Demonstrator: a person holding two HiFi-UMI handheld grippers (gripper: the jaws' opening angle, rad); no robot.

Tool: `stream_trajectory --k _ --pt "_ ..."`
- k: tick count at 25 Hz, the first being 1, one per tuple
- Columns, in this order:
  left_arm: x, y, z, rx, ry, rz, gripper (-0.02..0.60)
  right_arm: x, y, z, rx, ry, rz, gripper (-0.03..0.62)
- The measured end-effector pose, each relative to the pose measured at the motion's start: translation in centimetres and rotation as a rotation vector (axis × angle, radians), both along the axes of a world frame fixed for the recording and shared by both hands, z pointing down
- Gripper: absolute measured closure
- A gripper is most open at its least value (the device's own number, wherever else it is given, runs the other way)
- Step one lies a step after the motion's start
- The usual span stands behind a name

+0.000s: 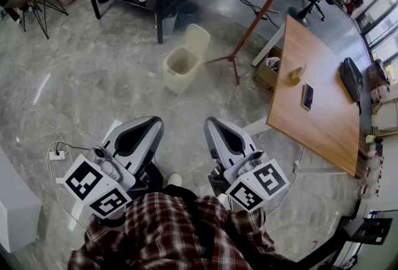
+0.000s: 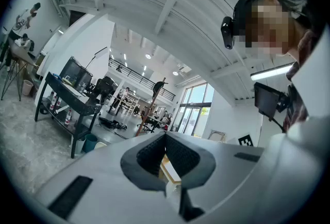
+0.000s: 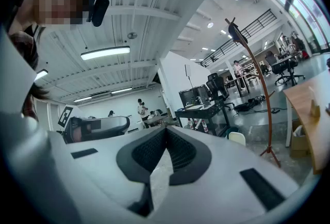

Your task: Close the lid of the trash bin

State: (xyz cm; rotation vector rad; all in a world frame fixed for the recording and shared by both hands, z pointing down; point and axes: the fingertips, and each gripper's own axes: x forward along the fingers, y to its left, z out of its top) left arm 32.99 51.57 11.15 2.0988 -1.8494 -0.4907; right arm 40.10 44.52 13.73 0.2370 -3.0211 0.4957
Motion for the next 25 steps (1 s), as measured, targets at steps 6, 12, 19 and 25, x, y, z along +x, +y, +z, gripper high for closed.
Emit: stream_trajectory --k 6,12,19,25 --pt "-4.2 -1.5 1.6 -0.007 0.011 0.0 0.571 -4.0 -2.1 1.5 -0.017 0.006 0.014 0.582" --pt "-12.2 -3.8 1.3 -0.008 0.002 0.018 0.571 -12.1 -4.4 1.6 -0.024 0.002 0.024 0.582" --pt "-22.3 -5.1 1.5 -0.024 -0.023 0.048 0.571 -22.2 -6.1 1.8 -0.03 -0.019 0.064 0.582" --pt "-27.0 -6.8 2.2 -0.03 0.001 0.076 0.571 -25.9 -7.6 3.2 -0.051 0.028 0.113 0.582"
